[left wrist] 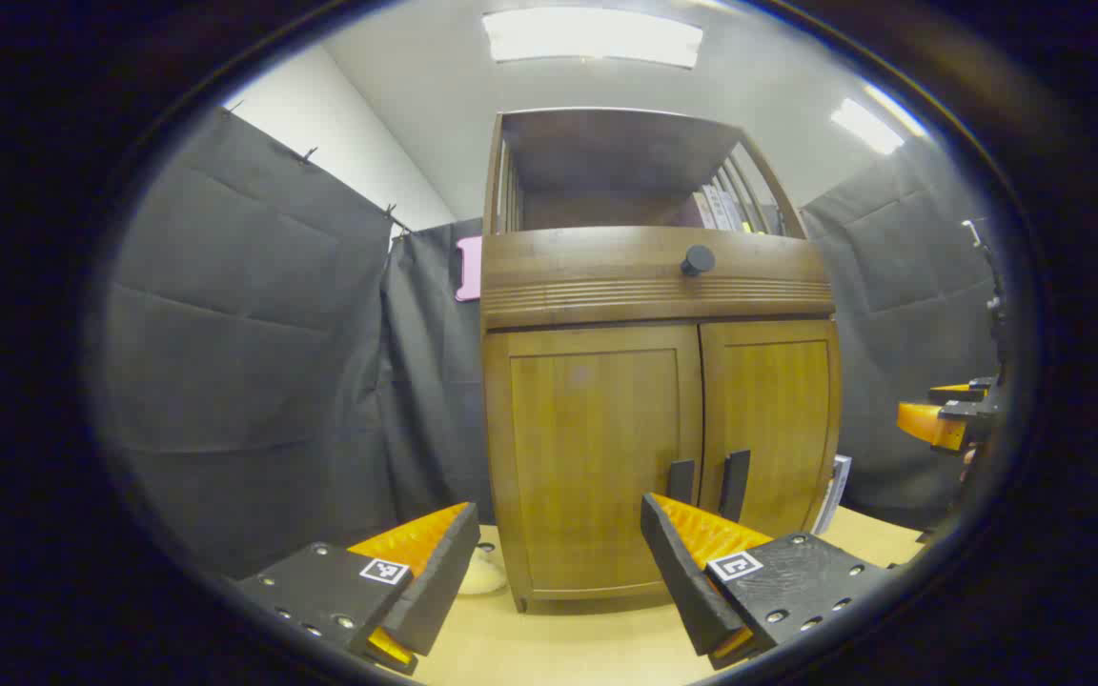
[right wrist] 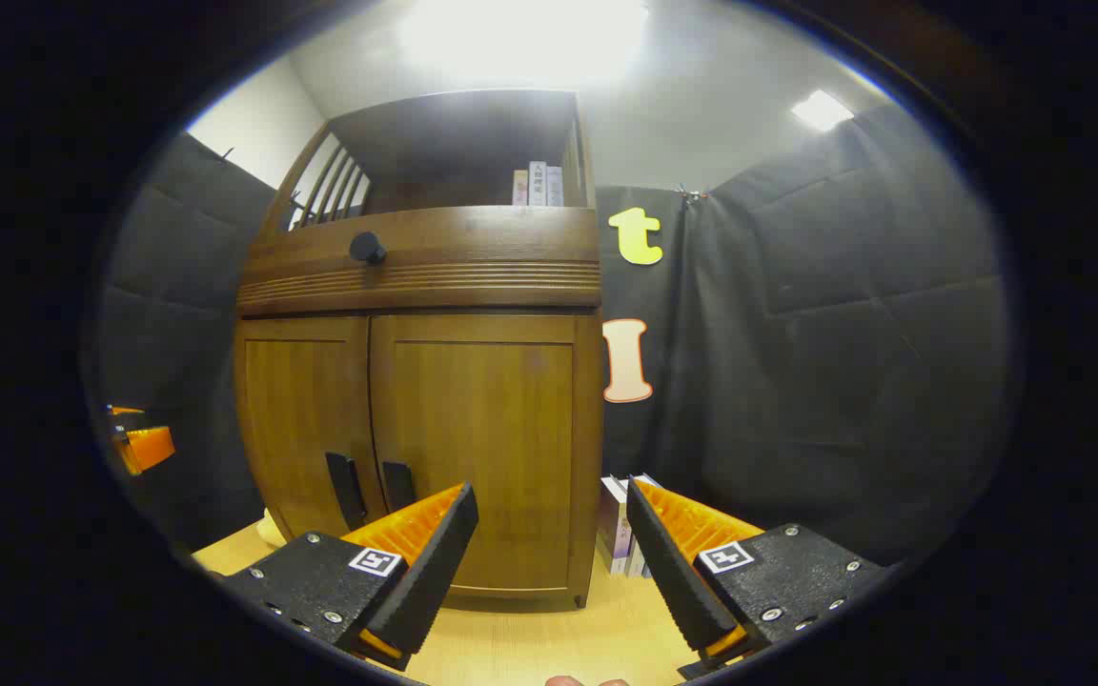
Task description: Open the right door of the double-door shoe cabinet with the right hand, and open the left door with the left hand.
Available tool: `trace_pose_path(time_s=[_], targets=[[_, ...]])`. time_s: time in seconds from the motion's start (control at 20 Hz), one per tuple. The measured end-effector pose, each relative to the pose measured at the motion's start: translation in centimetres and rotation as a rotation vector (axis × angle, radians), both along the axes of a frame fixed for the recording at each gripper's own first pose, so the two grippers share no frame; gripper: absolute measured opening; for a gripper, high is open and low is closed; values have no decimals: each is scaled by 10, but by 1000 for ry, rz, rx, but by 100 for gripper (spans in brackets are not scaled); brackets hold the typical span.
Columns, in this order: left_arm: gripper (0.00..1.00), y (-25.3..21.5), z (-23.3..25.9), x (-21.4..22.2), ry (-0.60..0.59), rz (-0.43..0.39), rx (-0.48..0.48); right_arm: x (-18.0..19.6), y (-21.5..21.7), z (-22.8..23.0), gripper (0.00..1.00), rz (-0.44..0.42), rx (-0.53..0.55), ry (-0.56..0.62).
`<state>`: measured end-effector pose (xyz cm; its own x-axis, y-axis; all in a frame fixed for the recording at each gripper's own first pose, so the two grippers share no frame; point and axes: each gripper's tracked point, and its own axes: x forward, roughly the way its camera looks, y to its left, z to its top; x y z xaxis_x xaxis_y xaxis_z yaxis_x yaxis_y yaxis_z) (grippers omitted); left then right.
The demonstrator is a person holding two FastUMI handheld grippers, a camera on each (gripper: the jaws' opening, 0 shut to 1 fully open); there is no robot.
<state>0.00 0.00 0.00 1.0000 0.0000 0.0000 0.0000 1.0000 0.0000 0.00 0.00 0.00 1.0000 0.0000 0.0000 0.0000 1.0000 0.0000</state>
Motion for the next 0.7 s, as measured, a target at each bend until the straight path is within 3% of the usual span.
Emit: trace_pose_path(time_s=[0.05, 0.1, 0.2, 0.25, 0.3, 0.5, 0.55, 0.65, 0.7], targets=[[89, 2, 0, -1, -5, 1, -1, -2, 3, 0, 97, 19, 5, 4], [100, 1, 1, -2, -7, -6, -4, -3, 5, 1, 96, 29, 10, 5], [97, -1, -4, -2, 8, -29, -21, -5, 3, -3, 97, 18, -3, 24], [89, -1, -7, -2, 14, -28, -35, -6, 1, -5, 96, 8, 2, 35], [100, -1, -8, -1, 16, -25, -51, -9, 3, -8, 97, 7, 18, 41], [100, -5, -17, 0, 49, -36, -86, -17, 1, -26, 97, -10, 30, 90], [89, -4, -16, -1, 51, -38, -82, -17, 1, -27, 97, -15, 33, 96], [100, -5, -16, -1, 60, -41, -69, -17, 2, -28, 97, -21, 33, 98], [97, -5, -16, -1, 65, -41, -67, -17, 3, -29, 97, -20, 33, 98]])
